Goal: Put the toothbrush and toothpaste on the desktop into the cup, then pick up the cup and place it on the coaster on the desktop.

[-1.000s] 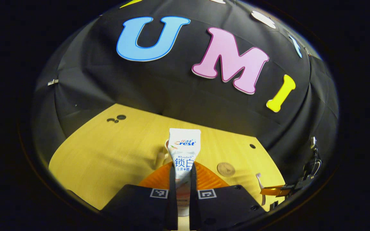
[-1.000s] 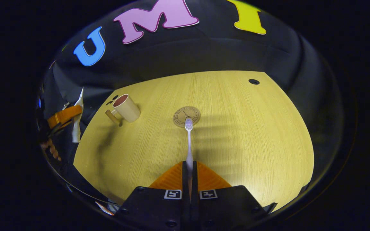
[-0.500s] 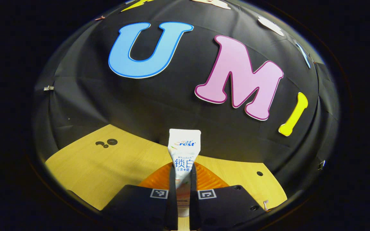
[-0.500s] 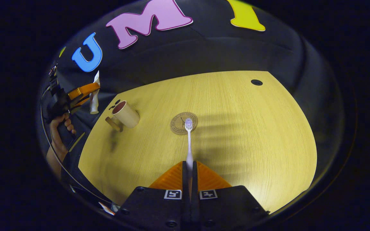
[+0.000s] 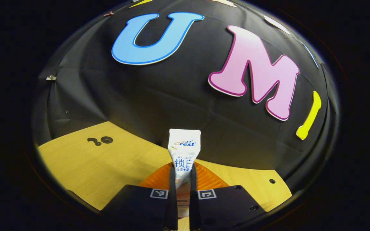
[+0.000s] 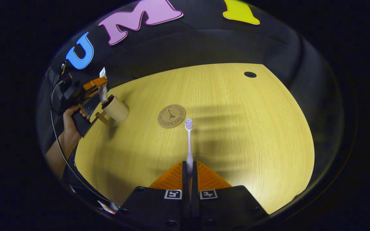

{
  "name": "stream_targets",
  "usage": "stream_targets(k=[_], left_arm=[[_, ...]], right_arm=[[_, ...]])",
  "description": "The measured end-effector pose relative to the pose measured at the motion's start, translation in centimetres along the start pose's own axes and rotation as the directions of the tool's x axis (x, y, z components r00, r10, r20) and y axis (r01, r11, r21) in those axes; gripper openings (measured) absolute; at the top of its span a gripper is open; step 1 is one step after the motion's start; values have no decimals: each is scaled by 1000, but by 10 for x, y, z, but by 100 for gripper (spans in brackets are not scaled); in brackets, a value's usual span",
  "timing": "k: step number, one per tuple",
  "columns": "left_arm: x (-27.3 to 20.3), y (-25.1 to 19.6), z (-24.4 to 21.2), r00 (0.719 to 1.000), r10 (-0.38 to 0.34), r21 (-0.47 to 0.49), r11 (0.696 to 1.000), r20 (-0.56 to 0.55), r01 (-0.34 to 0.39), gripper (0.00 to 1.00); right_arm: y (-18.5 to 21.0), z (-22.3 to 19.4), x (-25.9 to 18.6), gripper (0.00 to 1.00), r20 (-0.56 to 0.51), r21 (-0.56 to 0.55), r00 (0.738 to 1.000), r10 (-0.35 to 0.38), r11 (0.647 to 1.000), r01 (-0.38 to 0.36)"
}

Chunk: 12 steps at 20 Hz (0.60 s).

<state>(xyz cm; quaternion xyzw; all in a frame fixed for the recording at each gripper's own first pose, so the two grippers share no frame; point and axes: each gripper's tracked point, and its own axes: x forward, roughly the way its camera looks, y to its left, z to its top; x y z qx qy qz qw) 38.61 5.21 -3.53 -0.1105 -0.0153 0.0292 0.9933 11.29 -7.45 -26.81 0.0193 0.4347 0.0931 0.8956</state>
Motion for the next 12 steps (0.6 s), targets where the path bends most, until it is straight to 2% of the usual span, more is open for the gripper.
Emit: stream_targets(k=[2, 6, 10, 12], left_arm=[[6, 5, -9, 1000, 11, -18, 1000, -20, -11, 19], [9, 10, -24, 999, 33, 10, 999, -41, -32, 19], [2, 17, -43, 993, 74, 85, 994, -88, -66, 24], [-9, 15, -43, 992, 76, 116, 991, -100, -65, 32]], right_arm=[[-3, -7, 4, 5, -18, -3, 1000, -8, 1000, 8], [-2, -16, 7, 5, -40, 13, 999, -9, 1000, 9], [3, -19, 9, 5, -48, -17, 999, -1, 1000, 1], [10, -18, 9, 5, -46, -18, 999, 9, 1000, -10]])
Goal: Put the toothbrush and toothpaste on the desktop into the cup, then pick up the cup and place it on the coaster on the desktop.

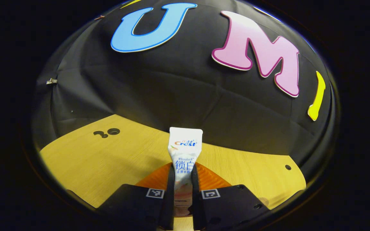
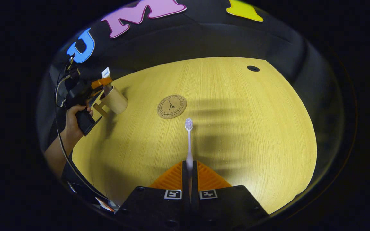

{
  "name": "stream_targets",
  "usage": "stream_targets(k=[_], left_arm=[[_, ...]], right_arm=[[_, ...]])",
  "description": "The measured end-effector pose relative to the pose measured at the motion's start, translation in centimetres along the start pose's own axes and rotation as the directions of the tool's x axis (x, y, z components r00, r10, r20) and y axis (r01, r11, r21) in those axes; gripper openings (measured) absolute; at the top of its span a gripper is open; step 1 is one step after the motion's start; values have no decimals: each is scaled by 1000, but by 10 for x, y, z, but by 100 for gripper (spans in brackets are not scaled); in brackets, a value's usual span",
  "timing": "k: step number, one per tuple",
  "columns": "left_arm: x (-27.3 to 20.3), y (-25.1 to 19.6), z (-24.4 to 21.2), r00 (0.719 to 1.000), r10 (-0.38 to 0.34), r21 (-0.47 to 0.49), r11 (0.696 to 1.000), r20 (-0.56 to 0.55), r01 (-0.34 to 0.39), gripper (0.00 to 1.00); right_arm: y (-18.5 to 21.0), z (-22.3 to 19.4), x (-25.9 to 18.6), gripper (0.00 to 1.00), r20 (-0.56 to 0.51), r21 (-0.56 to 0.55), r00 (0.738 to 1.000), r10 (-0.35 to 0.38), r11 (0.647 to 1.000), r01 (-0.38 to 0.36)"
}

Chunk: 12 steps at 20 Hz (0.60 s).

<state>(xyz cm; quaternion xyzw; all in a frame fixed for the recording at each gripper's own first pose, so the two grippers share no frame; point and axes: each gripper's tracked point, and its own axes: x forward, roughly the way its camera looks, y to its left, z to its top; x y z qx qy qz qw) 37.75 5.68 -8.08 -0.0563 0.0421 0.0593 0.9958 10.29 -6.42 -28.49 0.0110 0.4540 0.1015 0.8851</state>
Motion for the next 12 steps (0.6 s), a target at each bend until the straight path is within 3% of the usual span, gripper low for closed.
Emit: stream_targets(k=[1, 4, 5, 6, 8, 9, 12], left_arm=[[-4, 1, -2, 1000, 0, 14, 1000, -12, 0, 27], [-32, 6, 0, 1000, 2, 35, 999, -23, -1, 76], [-45, 12, 4, 1000, 12, 33, 999, -20, -12, 85], [-62, 17, 4, 999, 18, 29, 999, -27, -17, 86], [-95, 29, -2, 998, 29, 36, 999, -55, -27, 88], [-114, 37, -8, 997, 43, 55, 998, -68, -40, 98], [-168, 57, -24, 992, 58, 97, 994, -115, -47, 98]], right_arm=[[4, 1, 0, 5, 3, 1, 1000, 8, 1000, -8], [18, 6, 0, 5, 16, -5, 999, 33, 999, -33], [24, 9, -2, 5, 31, -11, 999, 42, 999, -41], [29, 15, -5, 0, 47, -17, 998, 49, 999, -49], [44, 26, -8, 5, 79, -23, 994, 75, 997, -74], [52, 34, -10, 5, 97, -22, 991, 91, 996, -89], [80, 62, -8, 5, 156, -24, 979, 134, 991, -132]])
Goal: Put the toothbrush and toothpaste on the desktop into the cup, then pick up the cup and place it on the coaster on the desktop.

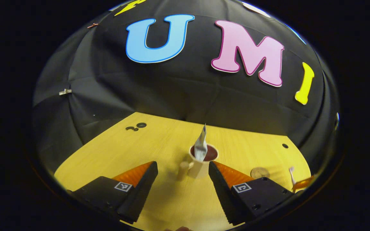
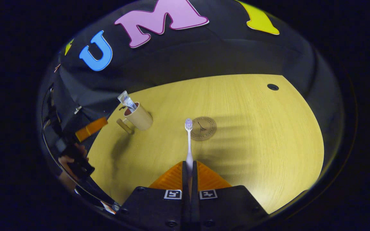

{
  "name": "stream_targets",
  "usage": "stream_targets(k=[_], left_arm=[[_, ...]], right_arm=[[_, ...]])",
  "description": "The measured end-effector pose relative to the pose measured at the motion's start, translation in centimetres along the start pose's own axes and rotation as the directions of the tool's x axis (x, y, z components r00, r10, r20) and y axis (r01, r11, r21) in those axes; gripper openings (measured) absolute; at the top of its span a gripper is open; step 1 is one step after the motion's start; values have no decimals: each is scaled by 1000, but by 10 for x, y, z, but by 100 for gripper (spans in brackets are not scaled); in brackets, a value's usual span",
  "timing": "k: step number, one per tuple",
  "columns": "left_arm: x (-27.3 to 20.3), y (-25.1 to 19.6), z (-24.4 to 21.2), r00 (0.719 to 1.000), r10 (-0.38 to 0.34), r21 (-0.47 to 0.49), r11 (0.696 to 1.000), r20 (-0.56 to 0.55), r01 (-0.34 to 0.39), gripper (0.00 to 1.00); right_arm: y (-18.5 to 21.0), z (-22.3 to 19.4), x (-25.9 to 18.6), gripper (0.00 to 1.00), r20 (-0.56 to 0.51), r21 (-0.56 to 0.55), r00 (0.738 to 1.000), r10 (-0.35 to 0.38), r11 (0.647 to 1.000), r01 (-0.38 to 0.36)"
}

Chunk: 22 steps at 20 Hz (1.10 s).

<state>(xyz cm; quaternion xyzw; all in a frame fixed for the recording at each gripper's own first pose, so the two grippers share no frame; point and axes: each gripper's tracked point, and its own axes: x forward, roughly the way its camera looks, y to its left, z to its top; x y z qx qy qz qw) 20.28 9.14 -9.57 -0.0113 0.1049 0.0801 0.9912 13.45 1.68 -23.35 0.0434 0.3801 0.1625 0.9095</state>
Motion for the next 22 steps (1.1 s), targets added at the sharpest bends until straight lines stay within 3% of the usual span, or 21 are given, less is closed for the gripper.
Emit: stream_targets(k=[5, 10, 14, 22], left_arm=[[-60, 22, -22, 999, 0, 11, 1000, -47, 1, 98], [-91, 36, -41, 997, 3, 72, 997, -72, 2, 98], [-109, 51, -57, 995, 2, 29, 1000, -103, 1, 98], [-123, 92, -74, 991, 61, -69, 995, -121, -70, 98]], right_arm=[[52, 45, 22, 5, 90, -9, 994, 62, 998, -61], [101, 69, 42, 5, 139, -39, 984, 111, 994, -106], [132, 87, 60, 5, 168, -79, 976, 140, 989, -129], [174, 136, 94, 5, 240, -102, 956, 168, 984, -148]])
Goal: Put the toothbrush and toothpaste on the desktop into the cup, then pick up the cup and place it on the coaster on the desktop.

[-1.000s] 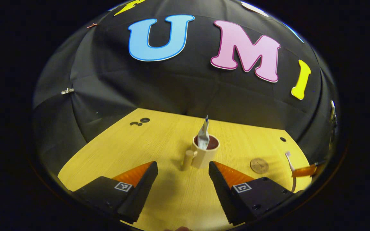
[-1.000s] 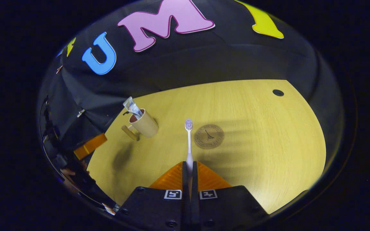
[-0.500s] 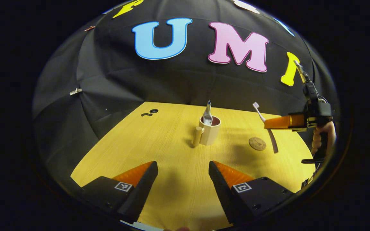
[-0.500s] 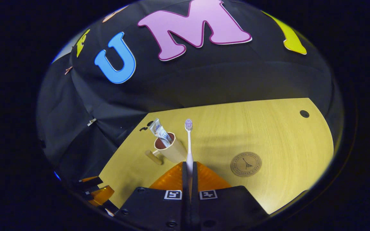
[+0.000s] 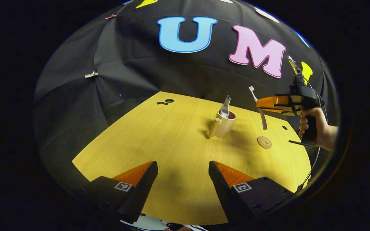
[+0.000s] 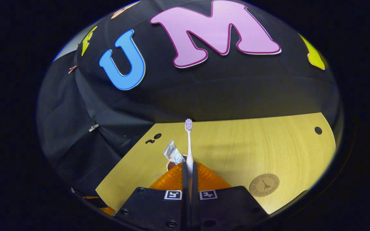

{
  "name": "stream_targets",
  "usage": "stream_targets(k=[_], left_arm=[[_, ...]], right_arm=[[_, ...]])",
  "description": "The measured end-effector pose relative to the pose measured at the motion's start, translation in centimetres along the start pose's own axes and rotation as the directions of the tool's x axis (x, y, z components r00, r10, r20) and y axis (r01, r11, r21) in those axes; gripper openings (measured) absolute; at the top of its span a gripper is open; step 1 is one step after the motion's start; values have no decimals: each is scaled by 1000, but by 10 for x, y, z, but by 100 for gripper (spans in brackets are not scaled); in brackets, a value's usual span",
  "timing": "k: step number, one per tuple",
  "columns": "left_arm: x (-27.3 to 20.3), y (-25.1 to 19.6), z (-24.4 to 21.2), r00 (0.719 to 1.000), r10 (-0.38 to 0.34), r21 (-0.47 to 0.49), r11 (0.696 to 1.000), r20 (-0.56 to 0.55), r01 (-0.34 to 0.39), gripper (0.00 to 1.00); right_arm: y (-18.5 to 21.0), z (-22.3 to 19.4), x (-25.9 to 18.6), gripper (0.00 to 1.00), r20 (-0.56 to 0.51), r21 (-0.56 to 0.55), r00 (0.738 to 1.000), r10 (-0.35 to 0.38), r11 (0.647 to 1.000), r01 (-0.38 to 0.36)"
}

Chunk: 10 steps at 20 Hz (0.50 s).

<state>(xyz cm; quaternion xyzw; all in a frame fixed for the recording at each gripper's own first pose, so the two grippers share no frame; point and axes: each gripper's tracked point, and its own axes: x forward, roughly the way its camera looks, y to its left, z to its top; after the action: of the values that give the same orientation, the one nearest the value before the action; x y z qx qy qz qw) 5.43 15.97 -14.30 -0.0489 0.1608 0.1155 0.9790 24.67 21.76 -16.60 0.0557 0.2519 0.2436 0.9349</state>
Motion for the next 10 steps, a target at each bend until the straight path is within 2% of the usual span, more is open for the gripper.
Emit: stream_targets(k=[10], left_arm=[[8, 15, -22, 999, 6, -61, 998, -42, -9, 98]], right_arm=[[16, 34, 64, 5, 78, 45, 997, 6, 999, -10]])
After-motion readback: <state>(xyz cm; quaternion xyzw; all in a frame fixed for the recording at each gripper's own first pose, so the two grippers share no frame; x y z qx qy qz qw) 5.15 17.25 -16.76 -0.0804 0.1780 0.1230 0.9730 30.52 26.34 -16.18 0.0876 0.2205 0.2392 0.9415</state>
